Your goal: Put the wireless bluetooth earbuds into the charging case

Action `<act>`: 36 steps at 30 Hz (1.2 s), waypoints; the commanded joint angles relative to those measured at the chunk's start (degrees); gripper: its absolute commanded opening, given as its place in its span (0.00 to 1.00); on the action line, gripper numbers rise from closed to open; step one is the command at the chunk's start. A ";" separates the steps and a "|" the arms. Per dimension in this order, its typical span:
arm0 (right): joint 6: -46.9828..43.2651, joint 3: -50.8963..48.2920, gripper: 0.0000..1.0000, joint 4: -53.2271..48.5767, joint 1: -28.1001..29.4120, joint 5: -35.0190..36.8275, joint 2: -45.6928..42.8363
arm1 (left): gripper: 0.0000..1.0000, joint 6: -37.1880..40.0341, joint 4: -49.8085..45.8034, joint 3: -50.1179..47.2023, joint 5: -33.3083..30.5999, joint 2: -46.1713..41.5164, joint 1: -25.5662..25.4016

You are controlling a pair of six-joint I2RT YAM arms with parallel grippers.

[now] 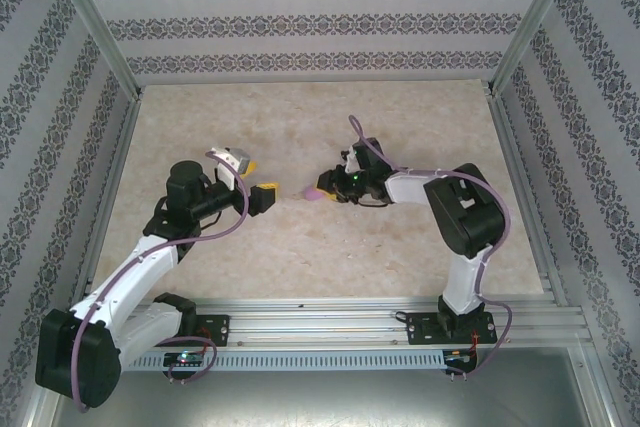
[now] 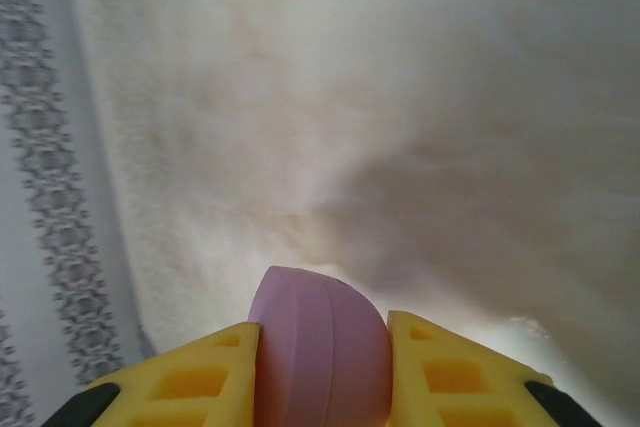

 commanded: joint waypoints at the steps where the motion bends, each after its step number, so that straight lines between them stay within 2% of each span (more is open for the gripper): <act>1: -4.54 -0.47 0.20 1.74 1.00 2.18 0.98 | 0.89 1.25 -1.87 -1.13 -3.13 -1.85 0.53; 4: -6.34 -0.62 0.26 -0.53 1.01 3.32 1.49 | 0.89 1.84 -3.39 -1.47 -5.19 -2.30 0.56; 9: -8.86 -0.61 0.45 -5.89 1.01 4.90 0.01 | 0.90 2.28 -4.74 -1.95 -11.41 -3.51 0.62; 15: -13.91 0.69 0.58 -16.93 1.01 9.14 -11.05 | 0.93 4.23 -9.15 -0.20 -21.78 -3.51 1.66; 20: -22.80 3.23 0.67 -30.13 -0.01 21.07 -24.44 | 1.00 5.30 -9.95 -0.39 -31.03 -3.61 3.98; 23: -28.67 2.23 0.79 -33.48 -2.42 32.09 -32.80 | 1.00 4.56 -8.39 -2.02 -37.93 -3.79 6.27; 27: -33.12 -5.44 0.98 -30.04 -9.09 46.26 -43.63 | 1.00 4.52 -3.78 -6.14 -44.04 -3.70 8.58; 28: -33.64 -8.57 0.98 -27.58 -11.57 48.60 -46.09 | 1.00 5.32 -2.20 -7.30 -44.84 -3.44 8.81; 33: -36.34 -22.85 0.98 -13.39 -24.48 50.81 -53.37 | 1.00 8.06 5.27 -11.94 -46.89 -0.34 9.29; 36: -40.27 -31.27 0.98 -0.21 -28.85 49.50 -53.43 | 1.00 8.77 14.68 -15.18 -47.24 4.17 9.93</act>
